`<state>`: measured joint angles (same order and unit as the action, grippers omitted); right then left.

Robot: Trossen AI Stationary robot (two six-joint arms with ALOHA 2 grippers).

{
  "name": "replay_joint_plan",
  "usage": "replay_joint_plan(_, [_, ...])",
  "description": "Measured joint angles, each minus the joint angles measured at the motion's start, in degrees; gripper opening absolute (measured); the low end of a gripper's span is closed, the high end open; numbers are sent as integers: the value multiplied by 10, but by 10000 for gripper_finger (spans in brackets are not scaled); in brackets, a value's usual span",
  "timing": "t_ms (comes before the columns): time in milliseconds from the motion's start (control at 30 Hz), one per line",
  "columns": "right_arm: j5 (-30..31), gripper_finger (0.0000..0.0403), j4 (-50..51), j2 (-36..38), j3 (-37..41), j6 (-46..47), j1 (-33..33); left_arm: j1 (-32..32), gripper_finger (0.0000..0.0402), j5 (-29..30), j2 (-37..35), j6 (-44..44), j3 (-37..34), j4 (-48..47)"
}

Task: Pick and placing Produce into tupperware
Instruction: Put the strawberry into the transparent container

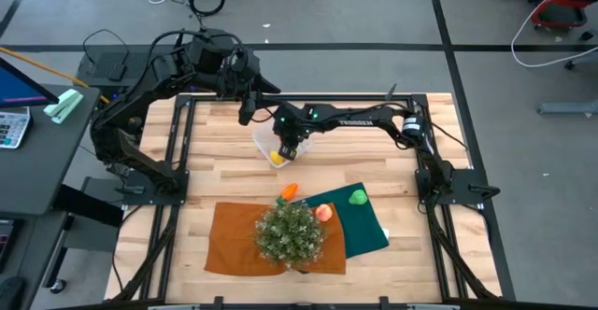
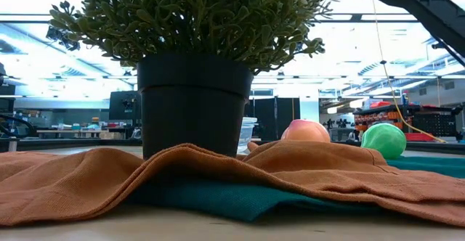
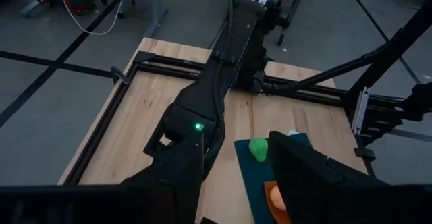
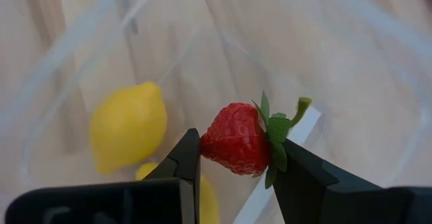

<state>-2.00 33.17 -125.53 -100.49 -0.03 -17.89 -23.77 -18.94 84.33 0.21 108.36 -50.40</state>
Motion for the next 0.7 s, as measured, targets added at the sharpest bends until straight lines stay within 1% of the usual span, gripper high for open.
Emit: replay_joint_plan(700, [2, 91, -6, -8, 0, 0, -5, 0, 173, 0, 0, 0, 0, -8])
